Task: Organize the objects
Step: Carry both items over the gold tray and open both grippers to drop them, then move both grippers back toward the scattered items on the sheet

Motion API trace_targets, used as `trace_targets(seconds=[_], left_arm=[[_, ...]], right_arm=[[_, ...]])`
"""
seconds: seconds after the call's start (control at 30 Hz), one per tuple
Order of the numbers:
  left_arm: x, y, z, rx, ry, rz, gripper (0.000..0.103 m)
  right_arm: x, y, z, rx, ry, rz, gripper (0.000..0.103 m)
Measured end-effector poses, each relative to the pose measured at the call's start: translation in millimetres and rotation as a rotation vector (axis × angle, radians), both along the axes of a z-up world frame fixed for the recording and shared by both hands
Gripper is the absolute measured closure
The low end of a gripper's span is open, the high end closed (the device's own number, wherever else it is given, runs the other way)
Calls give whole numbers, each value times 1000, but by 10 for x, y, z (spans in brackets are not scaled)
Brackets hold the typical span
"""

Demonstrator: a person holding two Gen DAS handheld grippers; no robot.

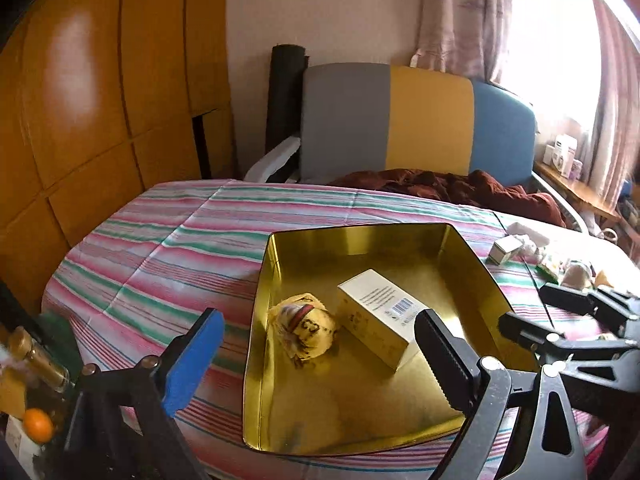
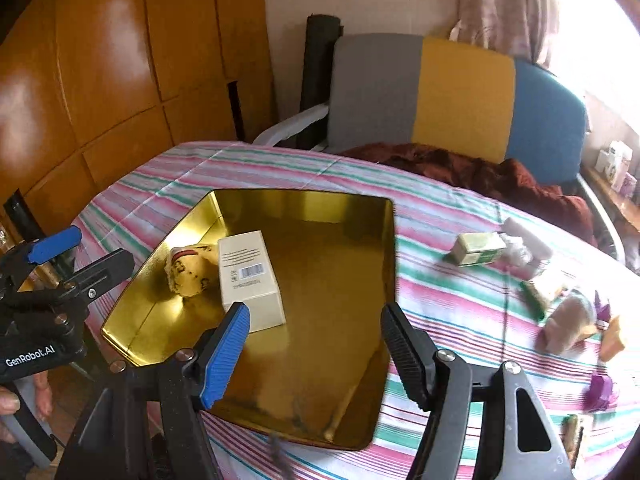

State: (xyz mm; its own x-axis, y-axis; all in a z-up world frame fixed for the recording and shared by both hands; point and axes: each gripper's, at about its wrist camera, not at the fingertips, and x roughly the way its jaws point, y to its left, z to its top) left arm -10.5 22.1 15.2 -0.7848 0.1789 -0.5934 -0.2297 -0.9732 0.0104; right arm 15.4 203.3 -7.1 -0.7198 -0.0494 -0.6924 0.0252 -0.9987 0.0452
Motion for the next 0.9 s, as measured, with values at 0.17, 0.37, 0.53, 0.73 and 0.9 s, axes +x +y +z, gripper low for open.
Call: trace_targets(seconds=[0.17,0.37,0.53,0.73,0.9], left_arm=[[60,130,25,-8,5,-49,7],[124,351,22,-30,2,-115,7],[185,517,-8,-56,2,-154,4],[240,686,-40,-72,-12,-201,2],[278,805,-53,-73,-20,-240,2]], right_arm=[[148,230,17,-5,7,-55,34],[298,607,-12,-43,-5,-142,34],[403,855,-29,-91,-10,-189,32],[484,1022,-18,-91,-7,-232,31],[528,1136,2,-127,-1,-239,29]])
